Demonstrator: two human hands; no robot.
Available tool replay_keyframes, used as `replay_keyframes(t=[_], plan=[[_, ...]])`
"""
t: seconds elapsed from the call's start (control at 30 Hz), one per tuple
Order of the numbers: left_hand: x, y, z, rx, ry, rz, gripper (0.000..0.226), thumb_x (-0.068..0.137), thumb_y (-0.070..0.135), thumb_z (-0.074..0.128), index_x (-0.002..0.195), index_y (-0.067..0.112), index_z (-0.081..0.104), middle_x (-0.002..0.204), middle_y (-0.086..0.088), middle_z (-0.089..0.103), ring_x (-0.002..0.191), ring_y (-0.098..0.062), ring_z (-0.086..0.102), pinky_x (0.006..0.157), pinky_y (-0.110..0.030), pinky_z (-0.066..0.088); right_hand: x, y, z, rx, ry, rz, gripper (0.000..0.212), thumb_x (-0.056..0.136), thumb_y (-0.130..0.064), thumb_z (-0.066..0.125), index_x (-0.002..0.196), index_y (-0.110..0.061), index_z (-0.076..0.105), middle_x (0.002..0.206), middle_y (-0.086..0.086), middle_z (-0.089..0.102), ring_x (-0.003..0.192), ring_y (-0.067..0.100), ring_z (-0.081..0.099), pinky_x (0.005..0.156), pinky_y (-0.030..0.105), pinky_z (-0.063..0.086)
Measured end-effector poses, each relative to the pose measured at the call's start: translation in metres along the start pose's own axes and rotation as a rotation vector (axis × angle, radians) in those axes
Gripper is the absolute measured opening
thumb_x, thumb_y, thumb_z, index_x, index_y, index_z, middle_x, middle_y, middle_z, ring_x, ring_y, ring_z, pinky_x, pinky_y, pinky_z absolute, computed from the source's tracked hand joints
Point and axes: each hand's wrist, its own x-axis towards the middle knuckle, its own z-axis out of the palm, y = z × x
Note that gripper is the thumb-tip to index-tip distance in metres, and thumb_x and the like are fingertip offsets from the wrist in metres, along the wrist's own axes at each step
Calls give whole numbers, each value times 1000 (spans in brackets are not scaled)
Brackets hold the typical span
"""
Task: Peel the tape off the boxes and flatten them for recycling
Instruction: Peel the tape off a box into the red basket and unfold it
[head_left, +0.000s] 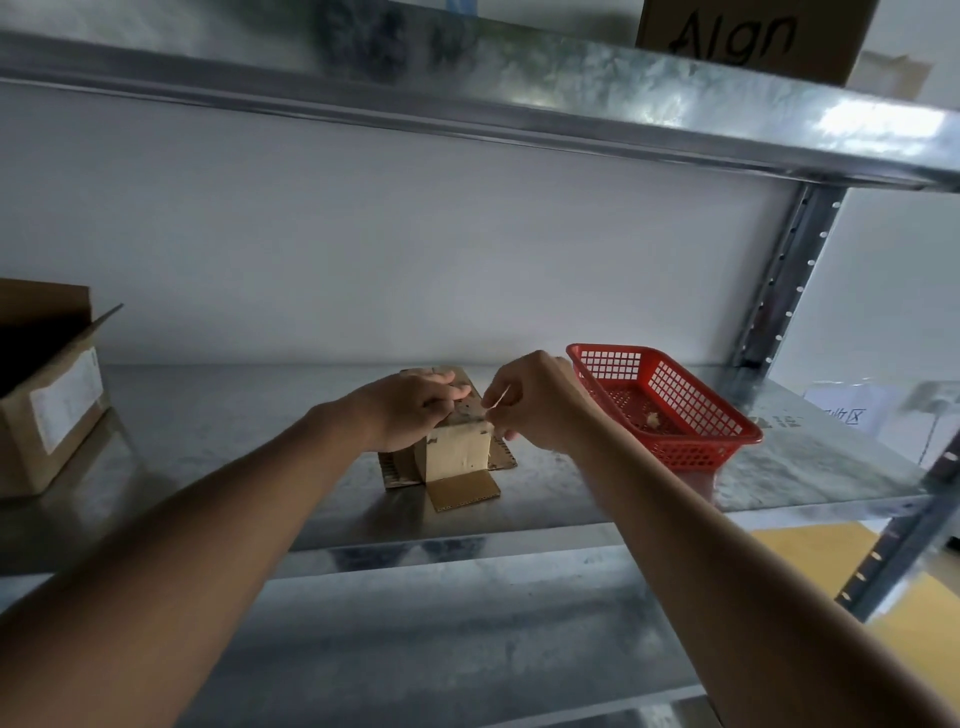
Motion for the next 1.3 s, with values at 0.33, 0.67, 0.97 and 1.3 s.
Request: replay_keyframes(t=[0.33,0.67,0.97,1.3], plan=[[5,17,-15,226,-53,-65,48,110,47,24,157,45,35,162,0,33,144,-30,29,115,-47,32,-7,14,-5,319,-71,173,18,93,-11,75,110,-6,75,90,9,77,75,13,76,61,15,56],[5,20,-11,190,56,-84,47,103,64,31,148,54,43,134,4,42,124,-21,33,94,-40,43,0,36,5,-75,157,50,12,85,-21,85,95,-28,83,109,0,70,93,17,67,72,29,57],[8,20,-14,84,18,-114,45,101,67,33,144,60,45,124,8,40,124,-20,30,109,-44,38,5,48,18,290,213,77,27,84,-12,84,96,-36,80,75,-17,76,71,2,72,69,24,60],[7,21,-13,60,13,-122,47,101,67,34,146,57,45,129,7,42,126,-20,29,111,-45,36,12,41,22,279,263,148,16,80,-20,88,90,-28,78,104,-9,72,80,8,74,72,28,57]])
